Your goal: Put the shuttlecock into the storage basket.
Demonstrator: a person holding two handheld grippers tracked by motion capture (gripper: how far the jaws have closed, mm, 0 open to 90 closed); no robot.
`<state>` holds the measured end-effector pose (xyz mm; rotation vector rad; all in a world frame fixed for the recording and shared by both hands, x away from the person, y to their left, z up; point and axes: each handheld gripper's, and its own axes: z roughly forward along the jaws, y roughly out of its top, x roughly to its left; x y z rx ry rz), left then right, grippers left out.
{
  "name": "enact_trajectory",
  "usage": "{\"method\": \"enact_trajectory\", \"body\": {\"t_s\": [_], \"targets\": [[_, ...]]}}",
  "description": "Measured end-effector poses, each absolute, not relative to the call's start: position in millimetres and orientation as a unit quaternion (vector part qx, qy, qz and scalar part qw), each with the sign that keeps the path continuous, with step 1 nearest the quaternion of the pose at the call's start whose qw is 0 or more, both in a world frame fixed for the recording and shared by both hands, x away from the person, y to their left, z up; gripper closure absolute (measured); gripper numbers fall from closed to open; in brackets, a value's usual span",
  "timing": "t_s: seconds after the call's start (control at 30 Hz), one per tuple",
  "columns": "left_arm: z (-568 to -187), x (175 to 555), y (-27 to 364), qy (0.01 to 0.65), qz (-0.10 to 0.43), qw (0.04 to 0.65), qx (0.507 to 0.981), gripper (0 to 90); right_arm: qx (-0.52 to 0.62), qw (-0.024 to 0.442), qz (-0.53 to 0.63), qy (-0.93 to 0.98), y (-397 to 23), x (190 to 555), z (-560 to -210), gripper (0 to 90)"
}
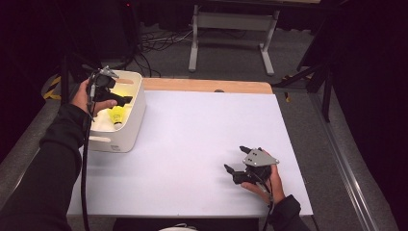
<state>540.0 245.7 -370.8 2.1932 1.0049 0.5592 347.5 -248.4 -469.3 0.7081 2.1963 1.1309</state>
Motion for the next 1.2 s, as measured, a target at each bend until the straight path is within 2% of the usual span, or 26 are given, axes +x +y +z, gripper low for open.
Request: {"method": "enact_trajectory", "body": {"t_s": [0.83,1.2], "targets": [[-349,495,245,0.321,0.283,0.375,0.822,10.6,0.263,0.291,0.419,0.819,-249,345,-468,16.4],[-345,478,239,0.289,0.288,0.413,0.814,10.2,0.263,0.298,0.423,0.814,-249,343,-465,16.3]]}}
